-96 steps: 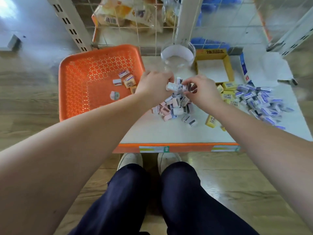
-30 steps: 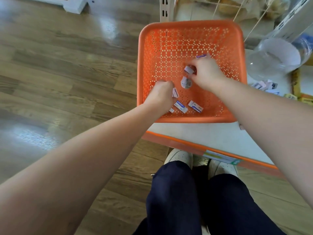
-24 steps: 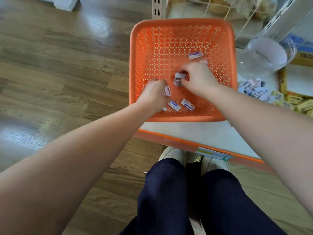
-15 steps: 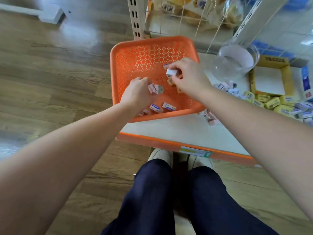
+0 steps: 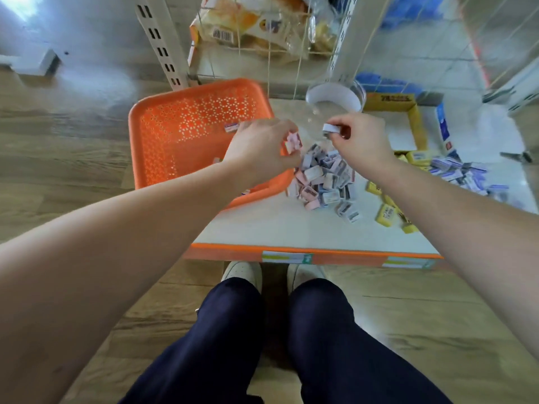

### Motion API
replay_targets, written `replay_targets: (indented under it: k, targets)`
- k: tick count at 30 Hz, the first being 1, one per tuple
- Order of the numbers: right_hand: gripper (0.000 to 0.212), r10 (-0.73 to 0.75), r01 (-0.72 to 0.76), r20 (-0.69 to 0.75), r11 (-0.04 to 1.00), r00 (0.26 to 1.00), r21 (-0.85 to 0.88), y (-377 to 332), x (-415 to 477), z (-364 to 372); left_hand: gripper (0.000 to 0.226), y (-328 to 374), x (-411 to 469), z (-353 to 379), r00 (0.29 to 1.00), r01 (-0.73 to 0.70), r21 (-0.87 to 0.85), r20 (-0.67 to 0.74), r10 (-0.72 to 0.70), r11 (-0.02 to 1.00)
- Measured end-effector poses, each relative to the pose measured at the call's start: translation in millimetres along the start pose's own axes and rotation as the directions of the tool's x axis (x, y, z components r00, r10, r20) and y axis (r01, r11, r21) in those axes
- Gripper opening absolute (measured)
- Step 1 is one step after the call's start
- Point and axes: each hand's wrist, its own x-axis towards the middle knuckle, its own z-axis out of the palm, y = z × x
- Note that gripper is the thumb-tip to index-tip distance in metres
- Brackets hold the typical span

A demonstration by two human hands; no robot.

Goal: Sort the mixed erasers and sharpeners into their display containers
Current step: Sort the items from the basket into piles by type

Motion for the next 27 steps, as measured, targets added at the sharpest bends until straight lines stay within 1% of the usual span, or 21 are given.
replay_targets:
  k: [3,6,9,12,16,20,24,27]
  targets:
    - [0.027,0.076,-0.076,0.018,0.997,0.997,0.009,22,-5,-3,0.048,21,20,15,0.996,-0.078,0.103,0.048,0.073,0.992]
    - [0.031,0.135,-0.135,0.081,0.991,0.987,-0.005,42,-10,4,0.047,34,30,31,0.988,-0.122,0.202,0.119,0.099,0.972]
    - [0.031,0.169,-0.172,0.106,0.985,0.98,0.027,47,-13,9,0.045,35,32,37,0.984,-0.124,0.269,0.158,0.083,0.955]
    - [0.031,0.163,-0.171,0.105,0.983,0.981,0.073,44,-15,8,0.045,32,30,39,0.984,-0.093,0.294,0.175,0.042,0.951]
    - [0.032,0.15,-0.159,0.103,0.983,0.983,0.088,36,-19,1,0.046,26,21,27,0.99,-0.037,0.22,0.14,0.006,0.975]
    - [0.033,0.133,-0.142,0.11,0.987,0.985,0.077,22,-22,-8,0.045,16,5,3,0.998,0.022,0.137,0.063,-0.031,0.99]
    - [0.033,0.085,-0.099,0.146,0.991,0.986,0.089,-6,-25,-13,0.044,-7,-17,-17,0.993,0.119,0.09,-0.005,-0.119,0.989]
    - [0.032,0.025,-0.041,0.148,0.993,0.989,0.111,-35,-26,-6,0.042,-31,-41,-26,0.978,0.206,0.046,-0.024,-0.206,0.977]
